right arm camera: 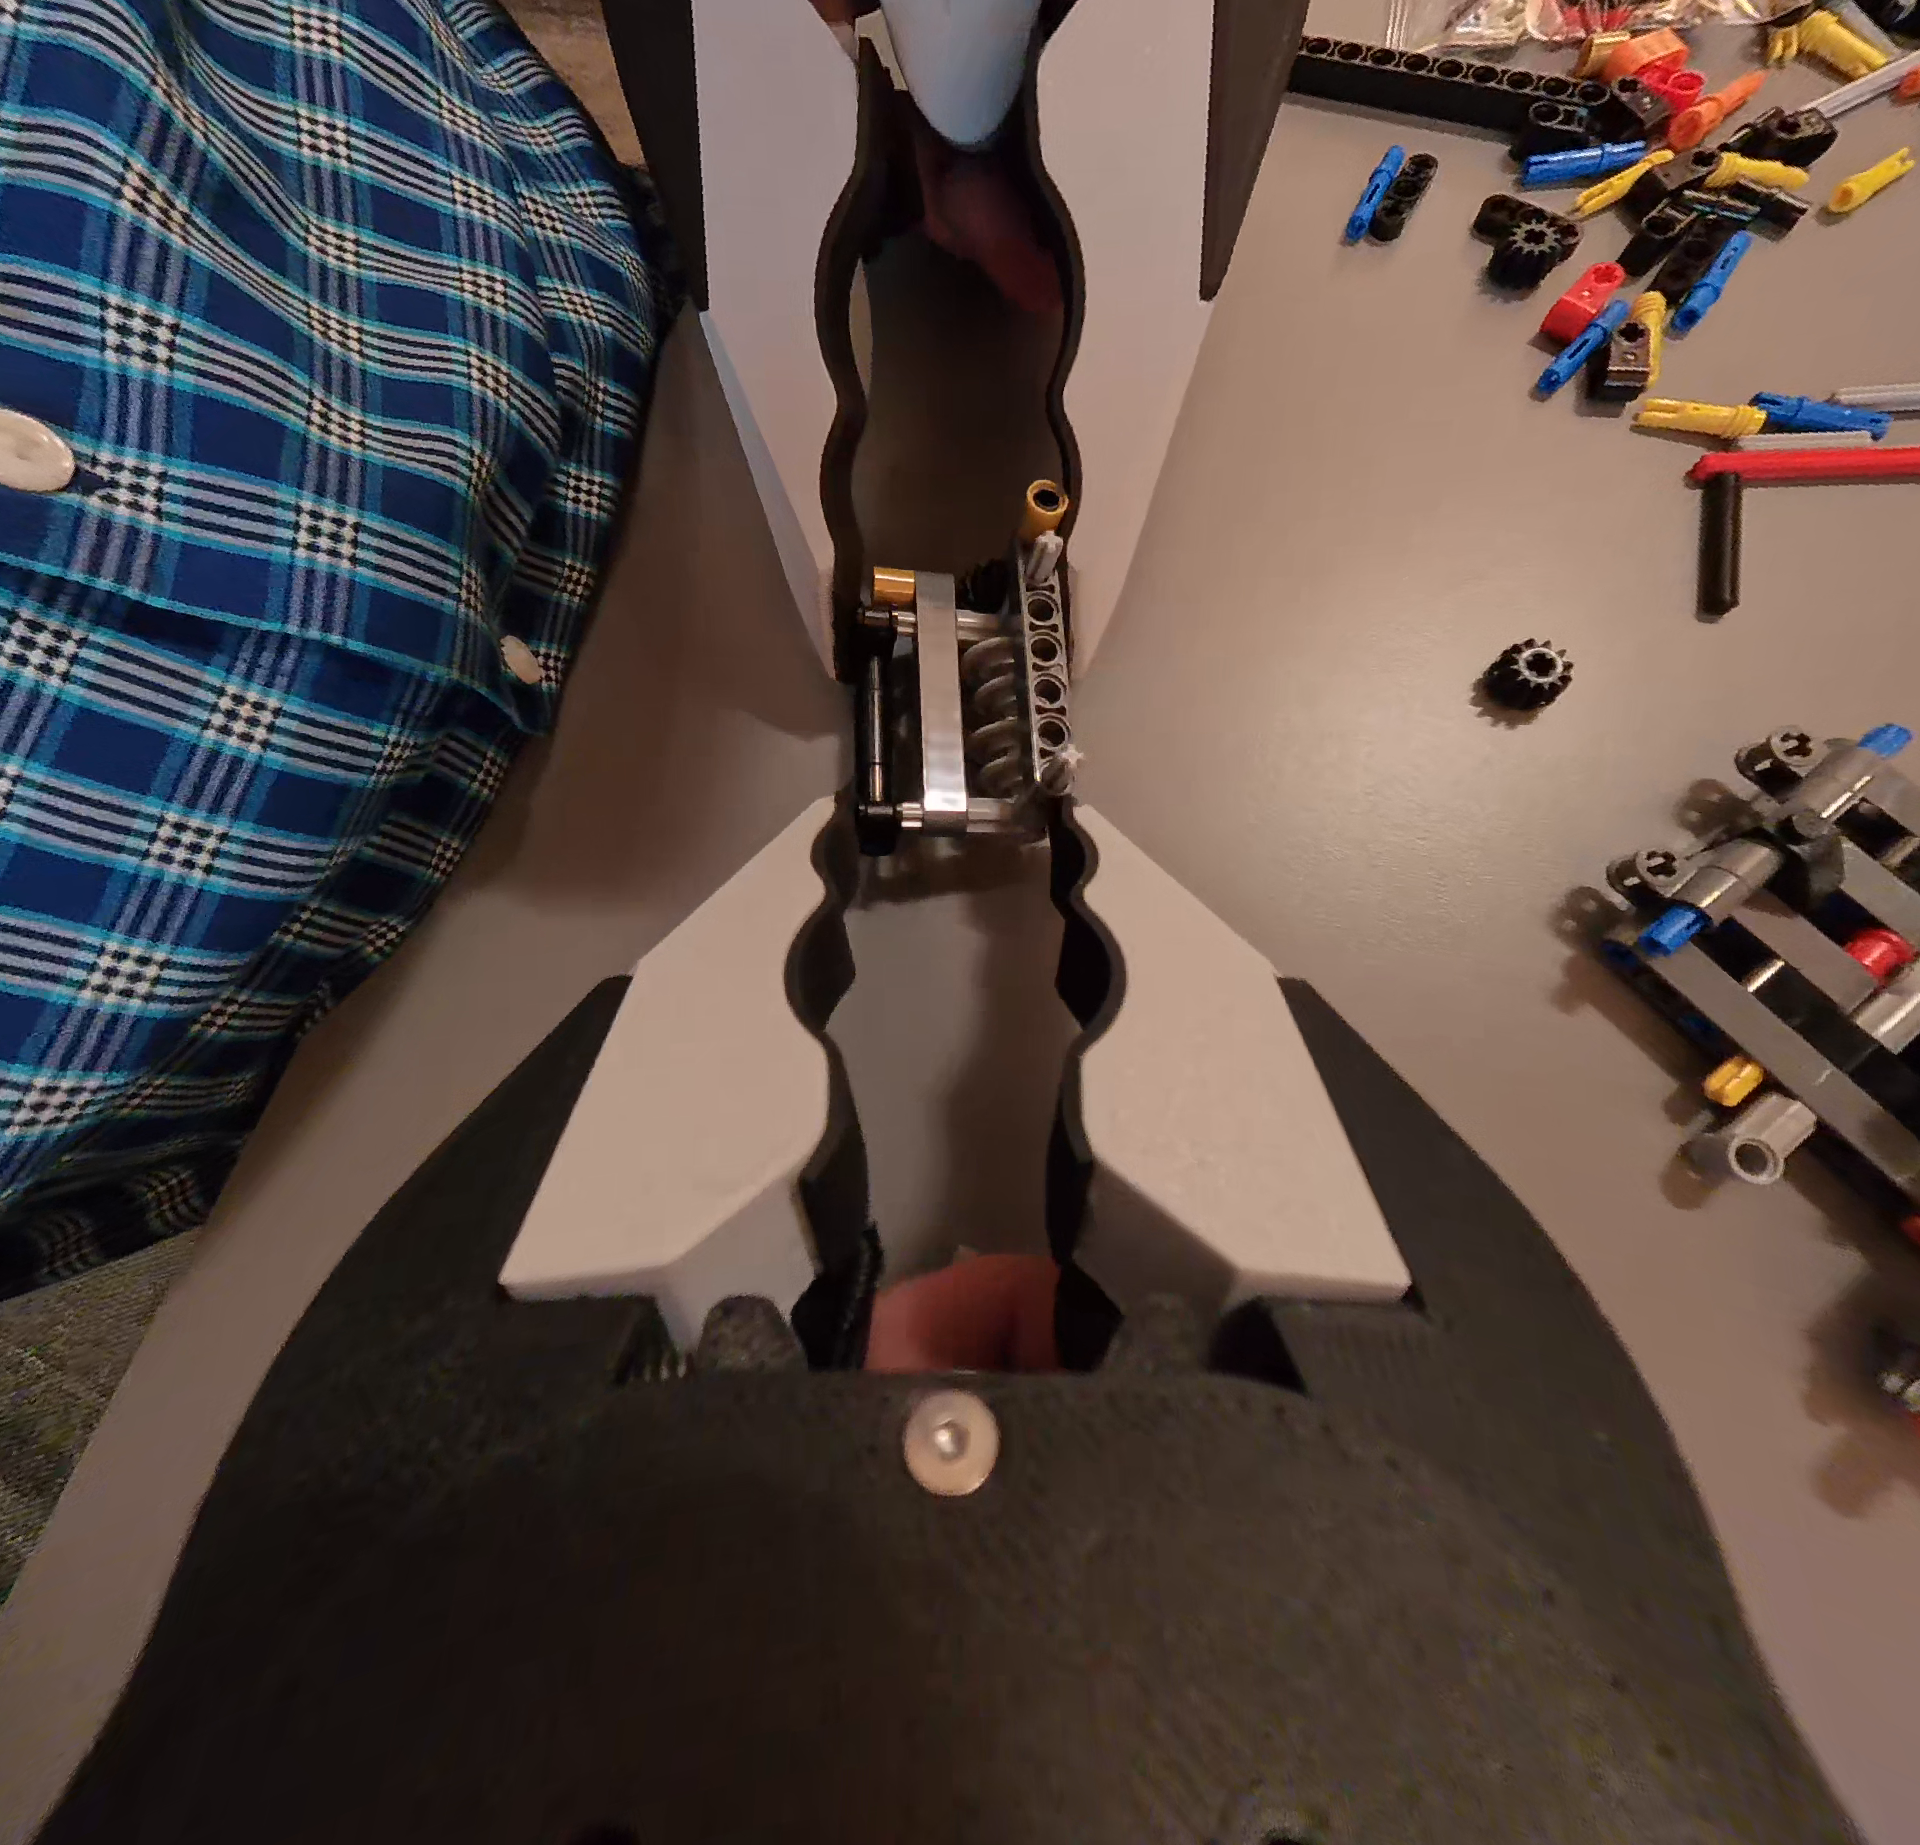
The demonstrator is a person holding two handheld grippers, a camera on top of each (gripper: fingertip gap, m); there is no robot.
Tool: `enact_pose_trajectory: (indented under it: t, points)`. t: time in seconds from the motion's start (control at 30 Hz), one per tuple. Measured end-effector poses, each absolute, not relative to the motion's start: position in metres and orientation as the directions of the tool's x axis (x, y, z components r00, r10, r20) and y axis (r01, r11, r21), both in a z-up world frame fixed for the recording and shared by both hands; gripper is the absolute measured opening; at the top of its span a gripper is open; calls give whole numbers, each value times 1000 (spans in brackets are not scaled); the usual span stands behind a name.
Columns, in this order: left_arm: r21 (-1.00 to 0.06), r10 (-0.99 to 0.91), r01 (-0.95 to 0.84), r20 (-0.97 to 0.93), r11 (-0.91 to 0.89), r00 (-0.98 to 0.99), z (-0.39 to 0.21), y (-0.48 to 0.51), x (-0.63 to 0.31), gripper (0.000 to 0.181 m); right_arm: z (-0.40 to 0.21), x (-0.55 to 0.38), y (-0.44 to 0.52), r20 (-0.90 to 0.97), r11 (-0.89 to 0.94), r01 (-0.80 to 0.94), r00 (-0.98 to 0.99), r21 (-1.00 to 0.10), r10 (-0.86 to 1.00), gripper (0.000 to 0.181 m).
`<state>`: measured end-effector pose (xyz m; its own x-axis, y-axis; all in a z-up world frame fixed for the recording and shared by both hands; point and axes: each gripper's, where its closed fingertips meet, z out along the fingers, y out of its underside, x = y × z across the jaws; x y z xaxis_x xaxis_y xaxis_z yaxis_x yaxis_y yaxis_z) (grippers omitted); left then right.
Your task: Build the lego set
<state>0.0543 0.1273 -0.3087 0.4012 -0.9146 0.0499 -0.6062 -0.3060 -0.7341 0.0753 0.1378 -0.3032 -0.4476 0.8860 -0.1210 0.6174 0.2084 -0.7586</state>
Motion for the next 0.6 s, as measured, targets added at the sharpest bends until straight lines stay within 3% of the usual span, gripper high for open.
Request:
enact_pose_trajectory:
  t: [0.6]
  points:
    - [-729, -940, -626, 74, -278, 332, -310, 116, 58, 41, -303, 78, 130, -128, 249, 621, -498, -743, 858, 32]
